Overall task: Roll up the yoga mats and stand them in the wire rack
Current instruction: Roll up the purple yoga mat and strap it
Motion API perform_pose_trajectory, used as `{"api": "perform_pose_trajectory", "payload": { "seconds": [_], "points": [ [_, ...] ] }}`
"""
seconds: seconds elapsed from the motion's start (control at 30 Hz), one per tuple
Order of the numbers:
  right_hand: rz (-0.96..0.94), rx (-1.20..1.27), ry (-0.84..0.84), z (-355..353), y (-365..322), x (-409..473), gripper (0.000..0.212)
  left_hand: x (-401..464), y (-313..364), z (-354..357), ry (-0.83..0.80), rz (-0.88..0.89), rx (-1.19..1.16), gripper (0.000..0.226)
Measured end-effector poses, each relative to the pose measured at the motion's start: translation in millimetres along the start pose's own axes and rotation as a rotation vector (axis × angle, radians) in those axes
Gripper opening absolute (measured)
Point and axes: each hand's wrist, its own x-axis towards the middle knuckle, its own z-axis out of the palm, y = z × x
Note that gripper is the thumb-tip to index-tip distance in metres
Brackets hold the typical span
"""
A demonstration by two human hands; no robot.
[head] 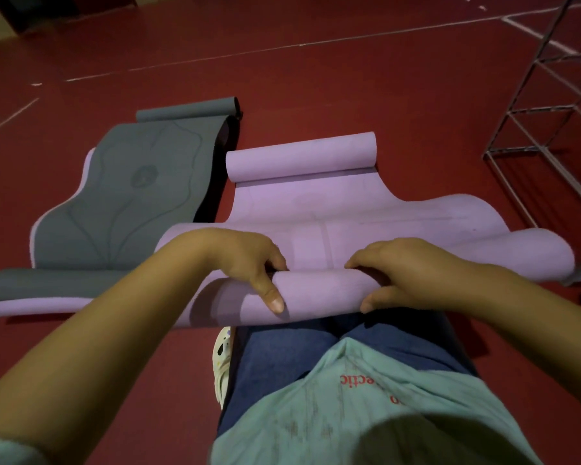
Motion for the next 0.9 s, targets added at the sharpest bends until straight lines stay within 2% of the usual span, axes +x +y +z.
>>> {"api": "perform_pose_trajectory", "payload": {
  "seconds": [0.03,0.07,0.2,0.27,0.3,0.37,0.47,0.57,0.7,0.9],
  "points": [
    [0.002,0.013,-0.008,-0.4,1.3,1.3,0.064,-1.1,-1.8,1.2,0.092,0.006,0.037,0.088],
    [0.005,0.026,-0.017,-1.1,2.4,2.8,0.063,-6.0,-1.1,4.1,0.175,0.045,0.091,0.089],
    [0.022,0.108,-0.043,-5.3,8.4,6.6,0.056,-39.3,9.3,29.6,0.631,0.259,0.267,0.045],
    [0.040,0.155,-0.063,-8.1,7.9,8.0,0.052,-43.5,12.0,43.8,0.752,0.263,0.363,0.040],
    [0.051,0.177,-0.073,-9.1,8.1,9.8,0.051,-43.9,14.8,49.1,0.751,0.232,0.401,0.045],
    [0.066,0.196,-0.097,-11.1,8.5,13.9,0.049,-38.6,19.2,58.7,0.649,0.137,0.514,0.060],
    [0.078,0.212,-0.110,-13.8,8.6,16.0,0.051,-34.6,34.1,58.5,0.613,0.056,0.664,0.057],
    [0.083,0.151,-0.049,-12.4,5.3,10.7,0.063,-28.3,32.7,49.3,0.623,0.060,0.626,0.047],
    [0.134,-0.018,0.223,-4.5,-4.3,-9.2,0.064,-29.0,26.6,35.7,0.621,0.159,0.540,0.033],
    [0.142,-0.001,0.229,11.0,-1.1,-8.7,0.072,-17.9,25.5,11.5,0.428,0.137,0.449,0.035]
  ]
}}
